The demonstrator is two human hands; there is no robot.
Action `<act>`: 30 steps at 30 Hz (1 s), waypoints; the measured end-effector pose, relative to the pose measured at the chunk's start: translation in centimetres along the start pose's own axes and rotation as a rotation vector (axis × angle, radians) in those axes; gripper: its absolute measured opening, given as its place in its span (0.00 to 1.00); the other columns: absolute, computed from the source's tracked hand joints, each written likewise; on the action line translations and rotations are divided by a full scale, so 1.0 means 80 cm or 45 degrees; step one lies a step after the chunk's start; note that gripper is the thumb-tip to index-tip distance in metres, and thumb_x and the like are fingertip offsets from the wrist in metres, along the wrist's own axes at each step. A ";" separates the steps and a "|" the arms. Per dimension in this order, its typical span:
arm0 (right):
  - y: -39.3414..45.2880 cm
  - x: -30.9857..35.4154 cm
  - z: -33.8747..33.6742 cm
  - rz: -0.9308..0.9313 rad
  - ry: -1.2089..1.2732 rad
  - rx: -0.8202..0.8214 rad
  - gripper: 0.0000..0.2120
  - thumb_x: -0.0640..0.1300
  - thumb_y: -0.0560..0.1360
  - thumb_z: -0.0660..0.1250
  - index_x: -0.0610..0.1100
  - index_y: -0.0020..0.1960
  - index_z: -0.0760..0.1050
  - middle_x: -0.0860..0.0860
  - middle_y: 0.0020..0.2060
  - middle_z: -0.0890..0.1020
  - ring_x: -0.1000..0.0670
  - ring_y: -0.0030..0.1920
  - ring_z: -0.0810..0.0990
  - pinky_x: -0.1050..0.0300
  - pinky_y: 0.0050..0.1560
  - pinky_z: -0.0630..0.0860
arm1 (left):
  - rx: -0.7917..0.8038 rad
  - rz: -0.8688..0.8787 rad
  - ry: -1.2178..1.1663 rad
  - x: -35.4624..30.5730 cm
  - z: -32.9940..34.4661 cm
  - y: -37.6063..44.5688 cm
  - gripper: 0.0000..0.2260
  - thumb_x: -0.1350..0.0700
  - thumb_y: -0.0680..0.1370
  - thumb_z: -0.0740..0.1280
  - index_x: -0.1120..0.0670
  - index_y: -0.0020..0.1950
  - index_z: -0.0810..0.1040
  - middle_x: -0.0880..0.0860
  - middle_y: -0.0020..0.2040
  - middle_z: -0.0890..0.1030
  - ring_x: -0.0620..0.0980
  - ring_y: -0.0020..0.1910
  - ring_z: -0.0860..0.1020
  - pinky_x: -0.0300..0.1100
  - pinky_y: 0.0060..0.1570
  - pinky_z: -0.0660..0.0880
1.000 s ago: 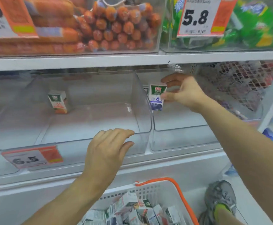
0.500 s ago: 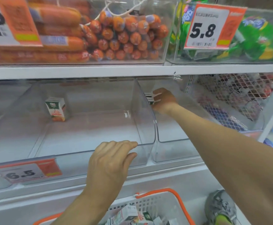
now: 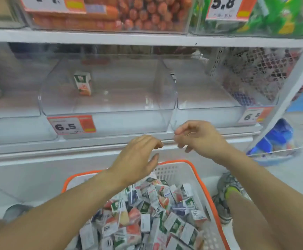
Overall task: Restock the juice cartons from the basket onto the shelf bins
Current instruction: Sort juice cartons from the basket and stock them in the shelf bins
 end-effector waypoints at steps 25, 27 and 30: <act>-0.031 -0.249 0.219 0.245 -0.914 0.660 0.15 0.49 0.76 0.71 0.51 0.61 0.73 0.45 0.59 0.78 0.47 0.49 0.78 0.57 0.46 0.72 | 0.936 -1.273 -0.086 0.155 0.170 -0.300 0.28 0.43 0.77 0.69 0.59 0.69 0.67 0.57 0.60 0.75 0.53 0.52 0.76 0.45 0.47 0.73; -0.027 -0.250 0.213 0.253 -0.898 0.626 0.12 0.44 0.77 0.69 0.50 0.58 0.72 0.45 0.53 0.78 0.49 0.39 0.78 0.58 0.37 0.72 | 0.942 -1.343 -0.144 0.159 0.174 -0.304 0.30 0.43 0.77 0.68 0.59 0.72 0.64 0.58 0.62 0.77 0.54 0.54 0.77 0.43 0.48 0.71; -0.022 -0.257 0.202 0.416 -0.717 0.641 0.13 0.38 0.76 0.67 0.49 0.57 0.70 0.44 0.54 0.75 0.50 0.30 0.78 0.60 0.30 0.73 | 0.933 -1.404 -0.235 0.158 0.180 -0.299 0.33 0.43 0.78 0.67 0.58 0.76 0.60 0.58 0.67 0.75 0.55 0.56 0.76 0.44 0.52 0.72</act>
Point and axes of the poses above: each hand's wrist, its own y-axis towards the middle knuckle, its own z-axis out of the palm, x = y × z, the point moved 10 cm from there along y, towards the middle knuckle
